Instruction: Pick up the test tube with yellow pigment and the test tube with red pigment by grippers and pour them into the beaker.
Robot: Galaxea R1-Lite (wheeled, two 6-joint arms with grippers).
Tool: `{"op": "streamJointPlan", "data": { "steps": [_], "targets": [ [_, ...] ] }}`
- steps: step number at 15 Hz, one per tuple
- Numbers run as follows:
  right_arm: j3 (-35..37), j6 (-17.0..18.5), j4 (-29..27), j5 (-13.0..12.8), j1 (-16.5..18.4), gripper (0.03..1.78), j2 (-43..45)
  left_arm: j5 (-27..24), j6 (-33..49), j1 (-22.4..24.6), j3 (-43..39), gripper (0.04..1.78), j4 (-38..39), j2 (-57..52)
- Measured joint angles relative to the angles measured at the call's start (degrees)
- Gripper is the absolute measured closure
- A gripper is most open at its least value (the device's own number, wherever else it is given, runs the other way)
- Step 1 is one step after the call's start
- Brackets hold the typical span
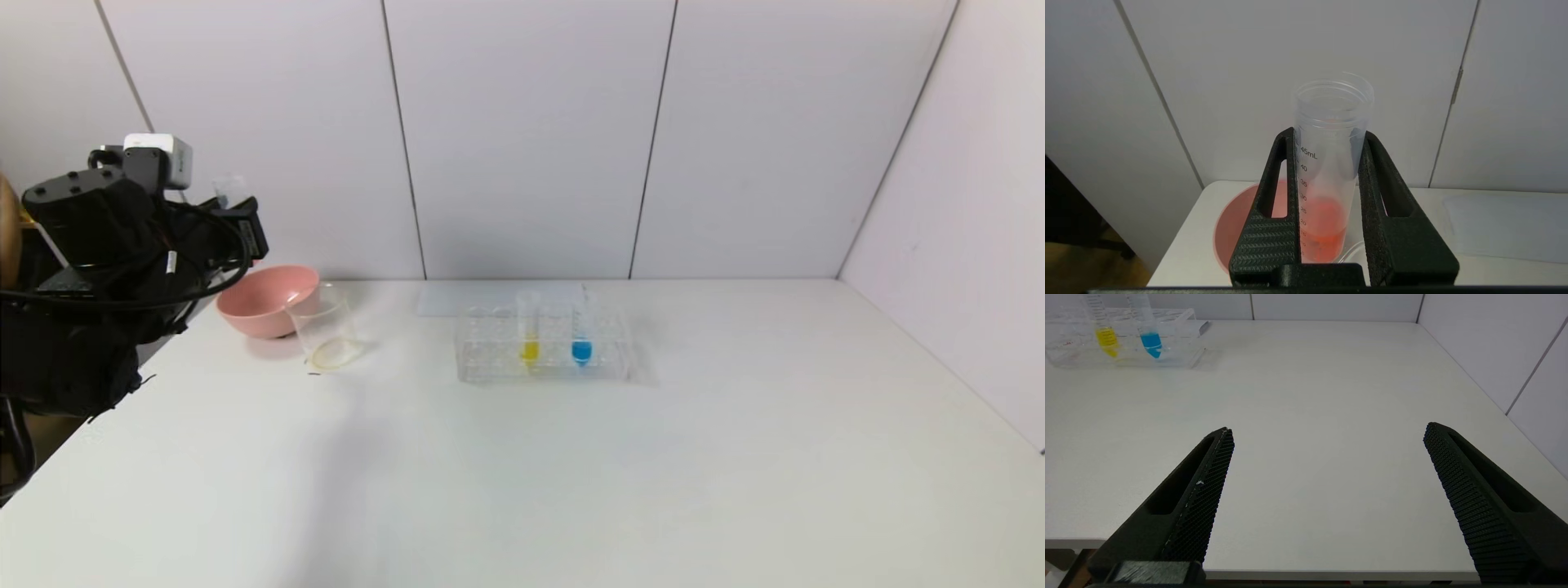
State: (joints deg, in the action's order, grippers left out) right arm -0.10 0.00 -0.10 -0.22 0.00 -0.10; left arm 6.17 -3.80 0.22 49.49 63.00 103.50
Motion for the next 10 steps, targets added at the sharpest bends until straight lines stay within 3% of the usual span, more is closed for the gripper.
{"op": "streamJointPlan", "data": {
  "steps": [10],
  "targets": [
    [0.0,0.0,0.0,0.0,0.0,0.11,0.0,0.0,-0.4,3.4,-3.8,1.38,0.2,1.0]
  ]
}}
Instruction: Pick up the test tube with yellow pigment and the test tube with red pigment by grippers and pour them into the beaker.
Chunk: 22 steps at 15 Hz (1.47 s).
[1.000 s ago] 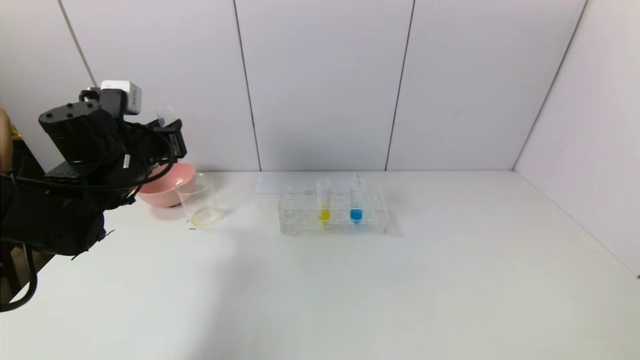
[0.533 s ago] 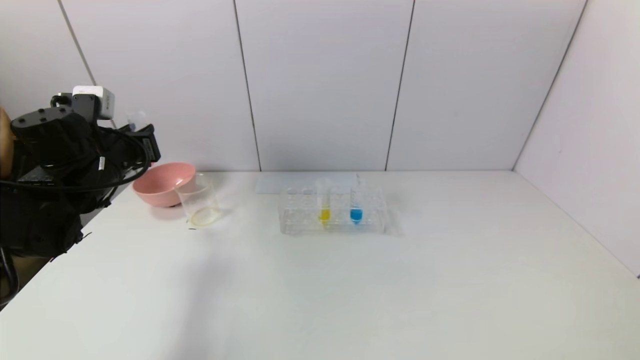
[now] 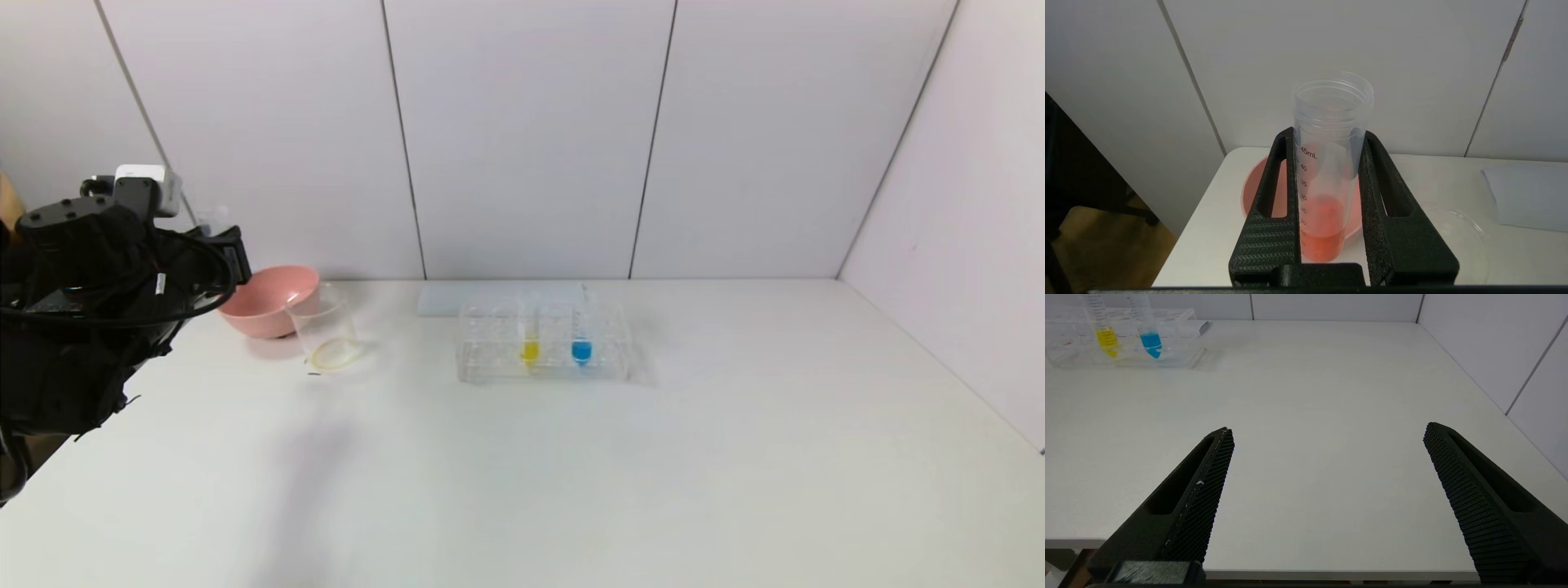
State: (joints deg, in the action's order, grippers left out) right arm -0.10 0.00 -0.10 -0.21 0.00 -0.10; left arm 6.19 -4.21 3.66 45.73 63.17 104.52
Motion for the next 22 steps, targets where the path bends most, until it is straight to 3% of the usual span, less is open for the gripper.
{"op": "streamJointPlan", "data": {
  "steps": [16,22],
  "targets": [
    [0.0,0.0,0.0,0.0,0.0,0.11,0.0,-0.4,0.3,2.5,-1.5,1.38,2.3,4.2],
    [0.0,0.0,0.0,0.0,0.0,0.11,0.0,-7.8,0.1,4.9,-0.7,1.38,1.7,6.6]
  ]
}}
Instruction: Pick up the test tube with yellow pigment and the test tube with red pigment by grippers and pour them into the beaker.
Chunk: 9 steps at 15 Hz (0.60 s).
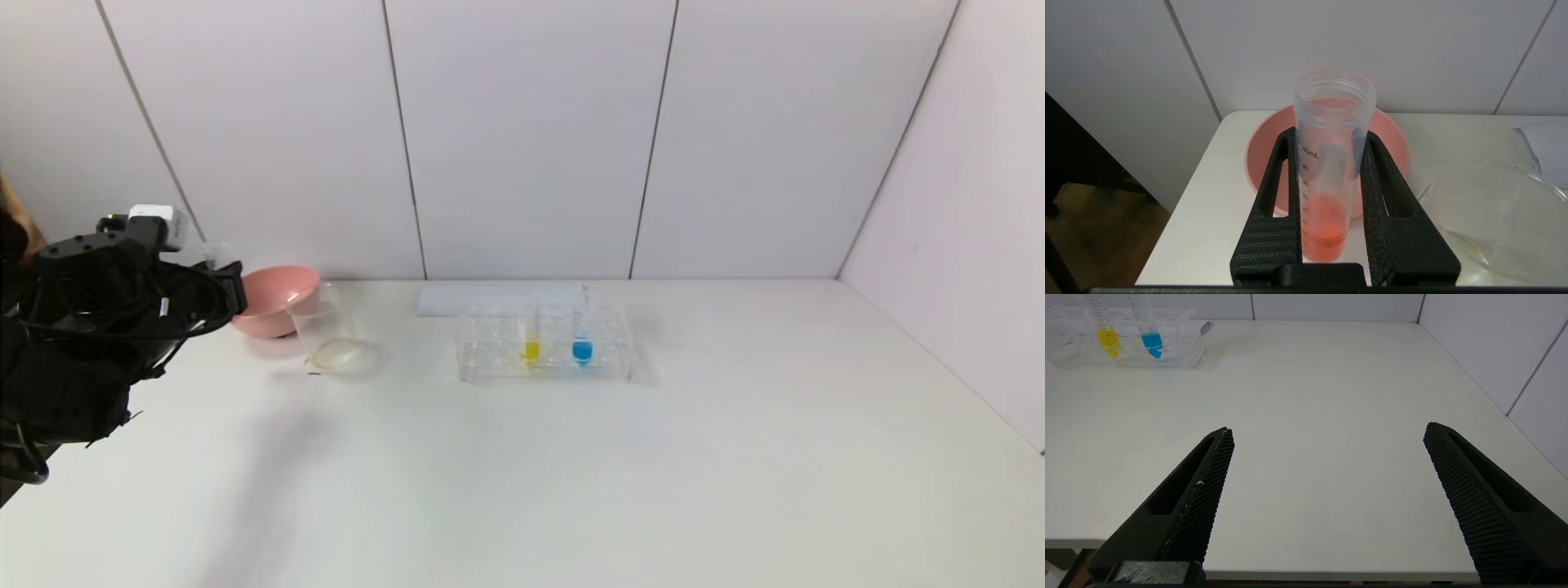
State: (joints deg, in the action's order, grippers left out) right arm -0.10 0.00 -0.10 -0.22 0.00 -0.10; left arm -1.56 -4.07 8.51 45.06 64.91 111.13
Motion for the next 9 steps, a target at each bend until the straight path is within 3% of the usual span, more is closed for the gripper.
{"op": "streamJointPlan", "data": {
  "steps": [9],
  "targets": [
    [0.0,0.0,0.0,0.0,0.0,0.11,0.0,-10.8,-5.2,3.3,2.1,1.38,-4.3,0.7]
  ]
}}
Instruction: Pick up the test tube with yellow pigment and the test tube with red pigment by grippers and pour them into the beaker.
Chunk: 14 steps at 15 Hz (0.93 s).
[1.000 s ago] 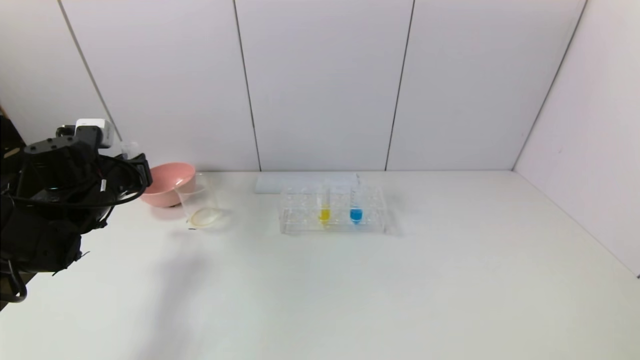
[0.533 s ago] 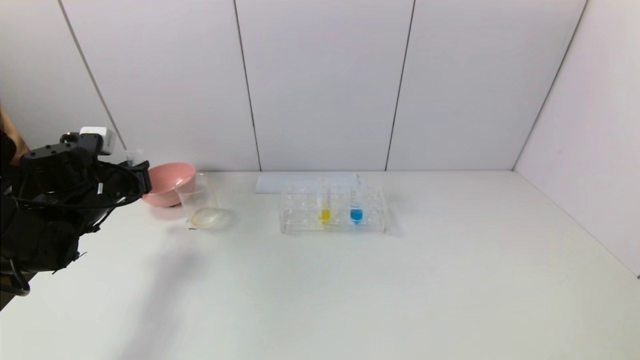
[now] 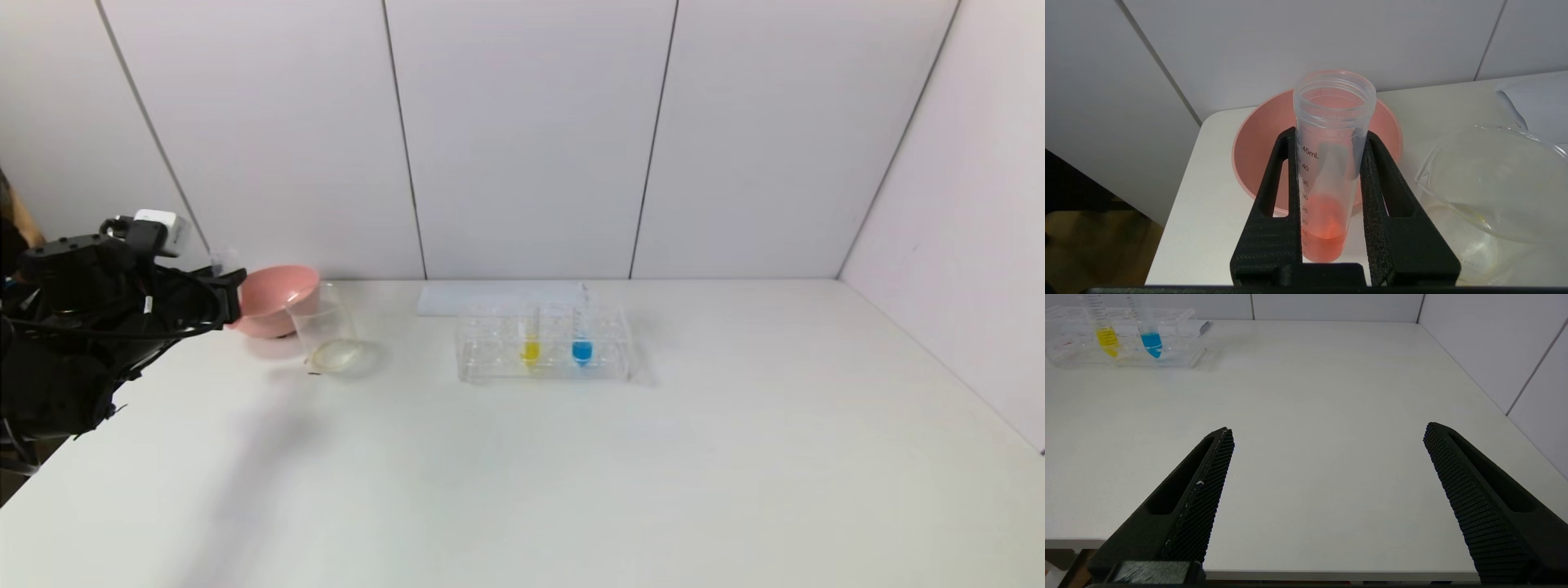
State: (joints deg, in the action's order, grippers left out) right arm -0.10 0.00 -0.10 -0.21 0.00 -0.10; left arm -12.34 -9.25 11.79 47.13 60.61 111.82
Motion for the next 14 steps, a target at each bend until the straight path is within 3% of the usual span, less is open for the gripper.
{"op": "streamJointPlan", "data": {
  "steps": [6,11,14],
  "targets": [
    [0.0,0.0,0.0,0.0,0.0,0.11,0.0,-5.6,-5.5,-0.1,3.9,1.38,-7.5,-0.9],
    [0.0,0.0,0.0,0.0,0.0,0.11,0.0,-9.7,-7.9,-0.2,6.1,1.38,-9.3,-1.1],
    [0.0,0.0,0.0,0.0,0.0,0.11,0.0,-11.2,-11.7,-0.1,7.7,1.38,-14.9,-1.7]
  ]
}}
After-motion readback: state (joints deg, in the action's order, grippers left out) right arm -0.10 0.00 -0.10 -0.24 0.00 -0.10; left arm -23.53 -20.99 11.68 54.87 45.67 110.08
